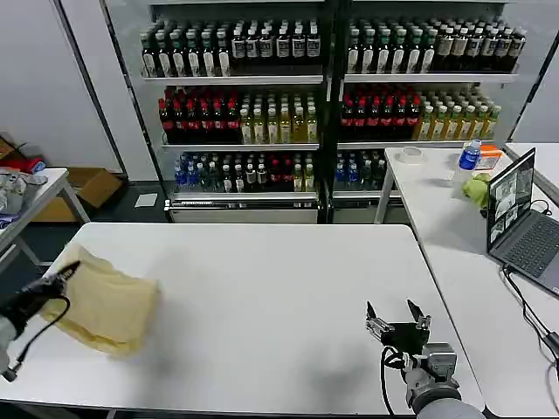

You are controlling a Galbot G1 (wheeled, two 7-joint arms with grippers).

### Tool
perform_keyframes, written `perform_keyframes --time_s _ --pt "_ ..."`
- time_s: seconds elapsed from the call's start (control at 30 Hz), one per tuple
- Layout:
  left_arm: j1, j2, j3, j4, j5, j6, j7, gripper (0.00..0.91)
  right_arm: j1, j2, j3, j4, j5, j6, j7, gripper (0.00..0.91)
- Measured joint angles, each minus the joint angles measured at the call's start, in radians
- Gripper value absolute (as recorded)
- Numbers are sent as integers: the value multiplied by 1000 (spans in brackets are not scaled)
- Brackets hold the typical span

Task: Fold and organize the clothes.

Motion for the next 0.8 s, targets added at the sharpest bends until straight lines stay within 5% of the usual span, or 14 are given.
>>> perform_keyframes --time_s 0.2,0.47,0.8 --pt "1 13 75 -41 199 -37 0 20 -12 12 2 0 -13 3 -1 907" --pt "-26 -55 337 -60 533 -93 -30 10 -36 31 11 3 -38 4 -1 907" --pt "-169 -156 643 -69 654 -70 -102 20 -51 44 20 -6 -60 4 -1 907"
